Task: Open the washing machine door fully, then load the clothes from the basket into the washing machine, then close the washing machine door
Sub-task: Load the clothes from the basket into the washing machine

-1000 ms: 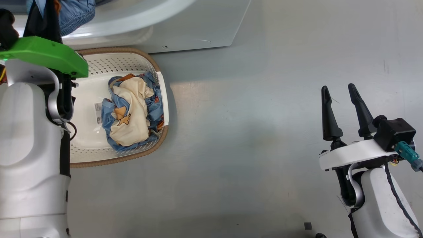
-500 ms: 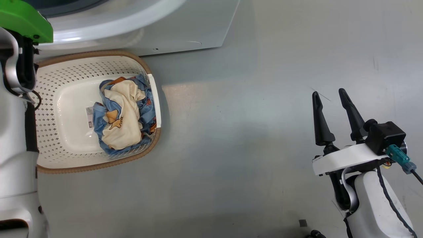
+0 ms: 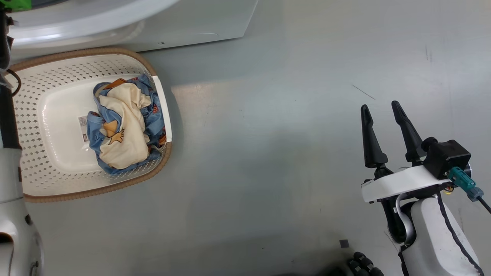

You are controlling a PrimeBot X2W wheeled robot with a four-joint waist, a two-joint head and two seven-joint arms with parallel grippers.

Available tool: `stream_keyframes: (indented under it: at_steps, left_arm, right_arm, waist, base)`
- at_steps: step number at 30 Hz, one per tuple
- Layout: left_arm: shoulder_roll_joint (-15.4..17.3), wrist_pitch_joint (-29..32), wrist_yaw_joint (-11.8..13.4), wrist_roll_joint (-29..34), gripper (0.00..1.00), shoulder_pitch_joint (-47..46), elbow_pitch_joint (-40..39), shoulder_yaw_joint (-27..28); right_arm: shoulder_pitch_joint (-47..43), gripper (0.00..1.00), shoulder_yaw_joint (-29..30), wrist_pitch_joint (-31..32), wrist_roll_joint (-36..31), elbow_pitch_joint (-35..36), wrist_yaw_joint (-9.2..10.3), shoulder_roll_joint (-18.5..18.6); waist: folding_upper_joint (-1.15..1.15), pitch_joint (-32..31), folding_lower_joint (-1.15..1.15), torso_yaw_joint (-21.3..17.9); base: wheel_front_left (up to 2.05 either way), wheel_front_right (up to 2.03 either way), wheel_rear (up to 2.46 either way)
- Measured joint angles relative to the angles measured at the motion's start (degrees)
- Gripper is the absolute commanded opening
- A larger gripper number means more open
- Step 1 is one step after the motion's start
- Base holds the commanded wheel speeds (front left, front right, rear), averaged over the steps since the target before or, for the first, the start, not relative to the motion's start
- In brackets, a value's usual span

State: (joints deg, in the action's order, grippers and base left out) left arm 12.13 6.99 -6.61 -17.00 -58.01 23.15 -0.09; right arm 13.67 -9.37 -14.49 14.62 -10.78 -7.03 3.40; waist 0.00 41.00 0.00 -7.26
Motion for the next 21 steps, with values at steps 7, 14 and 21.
stream_keyframes:
  at_steps: [7, 14, 21]
  left_arm:
    - [0.4, 1.1, 0.0, 0.0, 0.0, -2.9, 0.5, -0.1]
    - [1.8, 2.1, -0.2, 0.0, 0.0, -6.8, 0.7, -0.1]
    - [2.4, 2.0, -0.3, 0.1, 0.0, -9.6, 2.4, -0.2]
  right_arm:
    - [0.1, 1.0, 0.2, 0.0, 0.0, 0.5, 0.0, 0.0]
    - [0.7, 1.0, 0.1, 0.0, 0.1, 0.9, 0.0, -0.1]
    - [1.1, 1.0, -0.1, 0.0, 0.4, 0.9, 0.0, -0.1]
  waist:
    - [0.0, 2.6, 0.0, -0.6]
    - [0.0, 5.2, 0.0, -0.6]
    - [0.0, 7.6, 0.0, -0.5]
  base:
    - [0.0, 0.0, 0.0]
    - [0.0, 0.0, 0.0]
    - [0.0, 0.0, 0.0]
